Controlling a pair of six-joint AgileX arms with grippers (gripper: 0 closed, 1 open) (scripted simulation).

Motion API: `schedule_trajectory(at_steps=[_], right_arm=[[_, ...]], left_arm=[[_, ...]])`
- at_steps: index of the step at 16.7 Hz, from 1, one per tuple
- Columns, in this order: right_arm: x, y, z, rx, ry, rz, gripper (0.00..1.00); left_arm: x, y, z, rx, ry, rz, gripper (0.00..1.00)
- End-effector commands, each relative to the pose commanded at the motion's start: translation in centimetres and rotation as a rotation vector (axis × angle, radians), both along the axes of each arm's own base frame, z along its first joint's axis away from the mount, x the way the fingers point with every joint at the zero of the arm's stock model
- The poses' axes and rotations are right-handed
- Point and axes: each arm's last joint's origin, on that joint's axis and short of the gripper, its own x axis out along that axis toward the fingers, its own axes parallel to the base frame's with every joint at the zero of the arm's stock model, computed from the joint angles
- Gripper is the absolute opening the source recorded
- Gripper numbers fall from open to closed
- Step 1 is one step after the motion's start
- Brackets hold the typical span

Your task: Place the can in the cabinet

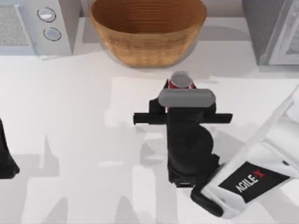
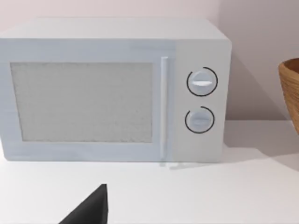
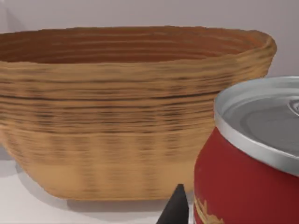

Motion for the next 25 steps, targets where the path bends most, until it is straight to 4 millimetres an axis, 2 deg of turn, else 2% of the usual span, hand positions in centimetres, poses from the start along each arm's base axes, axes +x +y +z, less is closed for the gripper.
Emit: schedule_trajectory(at_steps=[4, 7, 9, 14, 16, 18, 20, 23, 25], right_arm=[[-0.3, -0.4, 4.2, -0.009, 0.007, -0.003, 0.00], [-0.7, -0.8, 6.4, -0.012, 0.011, 0.000, 0.00], [-0.8, -0.9, 7.0, -0.013, 0.011, 0.001, 0.00], [-0.7, -0.9, 7.0, -0.008, 0.009, 0.000, 0.00], [-0.5, -1.5, 7.8, 0.011, 0.002, -0.003, 0.00], [0.0, -3.1, 9.2, 0.031, -0.004, -0.010, 0.00], [0.2, -5.6, 10.8, 0.037, -0.003, -0.023, 0.00], [-0.4, -10.8, 13.2, 0.034, 0.007, -0.049, 0.00], [-1.6, -14.6, 14.4, 0.028, 0.016, -0.067, 0.00]], left_arm=[[0.0, 0.0, 0.0, 0.000, 0.000, 0.000, 1.00], [0.0, 0.0, 0.0, 0.000, 0.000, 0.000, 1.00], [0.0, 0.0, 0.0, 0.000, 0.000, 0.000, 1.00], [0.0, 0.0, 0.0, 0.000, 0.000, 0.000, 1.00], [0.0, 0.0, 0.0, 0.000, 0.000, 0.000, 1.00], [0.0, 0.0, 0.0, 0.000, 0.000, 0.000, 1.00], [0.0, 0.0, 0.0, 0.000, 0.000, 0.000, 1.00], [0.0, 0.0, 0.0, 0.000, 0.000, 0.000, 1.00], [0.0, 0.0, 0.0, 0.000, 0.000, 0.000, 1.00]])
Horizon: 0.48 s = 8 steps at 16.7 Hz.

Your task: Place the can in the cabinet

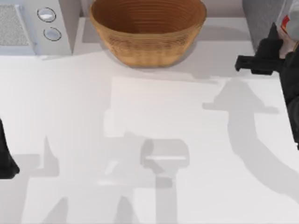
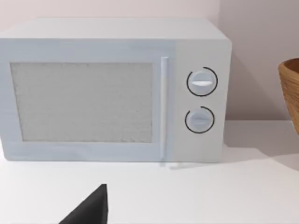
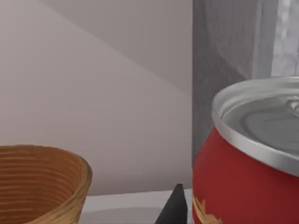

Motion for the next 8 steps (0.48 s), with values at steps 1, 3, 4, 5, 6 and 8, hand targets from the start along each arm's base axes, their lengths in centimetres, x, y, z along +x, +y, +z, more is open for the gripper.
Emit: schedule_trajectory(at_steps=[1, 3, 4, 5, 6, 8], right_arm=[[-0.9, -1.9, 0.4, -0.003, 0.004, -0.008, 0.00], [-3.2, -5.4, 0.6, -0.008, 0.009, -0.019, 0.00], [-4.4, -6.9, 0.5, -0.011, 0.010, -0.022, 0.00], [-5.7, -8.2, 0.1, -0.013, 0.009, -0.022, 0.00], [-6.9, -9.3, -0.4, -0.016, 0.007, -0.021, 0.00], [-9.2, -11.0, -1.7, -0.022, -0.001, -0.011, 0.00]], left_arm=[[0.0, 0.0, 0.0, 0.000, 0.000, 0.000, 1.00], [0.0, 0.0, 0.0, 0.000, 0.000, 0.000, 1.00], [0.0, 0.0, 0.0, 0.000, 0.000, 0.000, 1.00], [0.0, 0.0, 0.0, 0.000, 0.000, 0.000, 1.00], [0.0, 0.0, 0.0, 0.000, 0.000, 0.000, 1.00], [0.0, 0.0, 0.0, 0.000, 0.000, 0.000, 1.00]])
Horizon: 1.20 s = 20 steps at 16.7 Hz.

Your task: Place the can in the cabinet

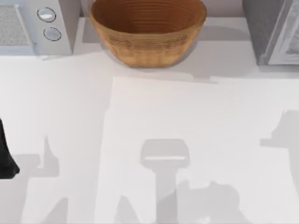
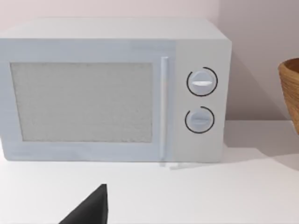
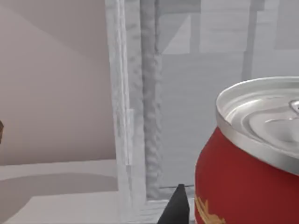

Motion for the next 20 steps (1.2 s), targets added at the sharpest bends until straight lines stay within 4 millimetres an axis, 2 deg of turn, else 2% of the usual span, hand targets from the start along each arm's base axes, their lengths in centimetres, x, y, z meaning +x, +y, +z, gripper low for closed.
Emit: schedule_trajectory(at_steps=[4, 7, 9, 16, 18, 20], right_arm=[[-2.7, -1.6, -3.3, -0.014, -0.009, 0.041, 0.00], [-3.4, -2.1, -5.2, -0.020, -0.001, 0.074, 0.00], [-3.5, -2.2, -5.8, -0.021, 0.003, 0.085, 0.00], [-3.5, -2.1, -5.4, -0.017, 0.000, 0.087, 0.00], [-3.6, -2.1, -4.0, -0.012, -0.011, 0.084, 0.00], [-3.7, -2.1, -1.6, -0.011, -0.019, 0.079, 0.00]], left_arm=[[0.0, 0.0, 0.0, 0.000, 0.000, 0.000, 1.00], [0.0, 0.0, 0.0, 0.000, 0.000, 0.000, 1.00], [0.0, 0.0, 0.0, 0.000, 0.000, 0.000, 1.00], [0.0, 0.0, 0.0, 0.000, 0.000, 0.000, 1.00], [0.0, 0.0, 0.0, 0.000, 0.000, 0.000, 1.00], [0.0, 0.0, 0.0, 0.000, 0.000, 0.000, 1.00]])
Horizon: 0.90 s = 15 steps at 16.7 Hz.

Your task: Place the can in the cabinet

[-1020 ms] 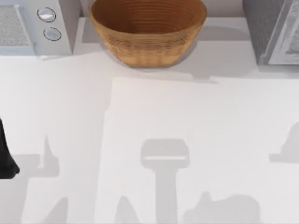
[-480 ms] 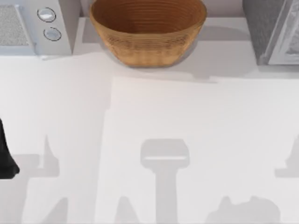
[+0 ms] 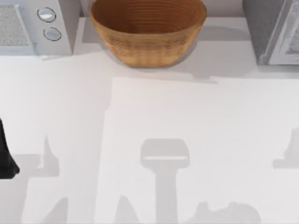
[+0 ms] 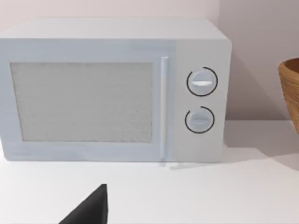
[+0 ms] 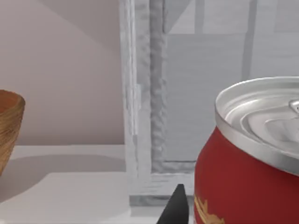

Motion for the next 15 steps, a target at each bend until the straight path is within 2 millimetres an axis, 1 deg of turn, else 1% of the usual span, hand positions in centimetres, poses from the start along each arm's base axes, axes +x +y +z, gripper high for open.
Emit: schedule_trajectory(at_steps=[2, 4, 7, 11, 15], right_arm=[[0.1, 0.1, 3.0, -0.002, -0.001, -0.006, 0.00], [0.6, 0.2, 6.5, -0.006, 0.005, -0.011, 0.00], [2.0, 0.5, 11.9, -0.010, 0.023, -0.015, 0.00], [5.3, 1.3, 18.6, -0.012, 0.048, -0.013, 0.00], [9.1, 2.4, 24.1, -0.012, 0.054, -0.006, 0.00]], left_arm=[[0.0, 0.0, 0.0, 0.000, 0.000, 0.000, 1.00], [0.0, 0.0, 0.0, 0.000, 0.000, 0.000, 1.00], [0.0, 0.0, 0.0, 0.000, 0.000, 0.000, 1.00], [0.0, 0.0, 0.0, 0.000, 0.000, 0.000, 1.00], [0.0, 0.0, 0.0, 0.000, 0.000, 0.000, 1.00]])
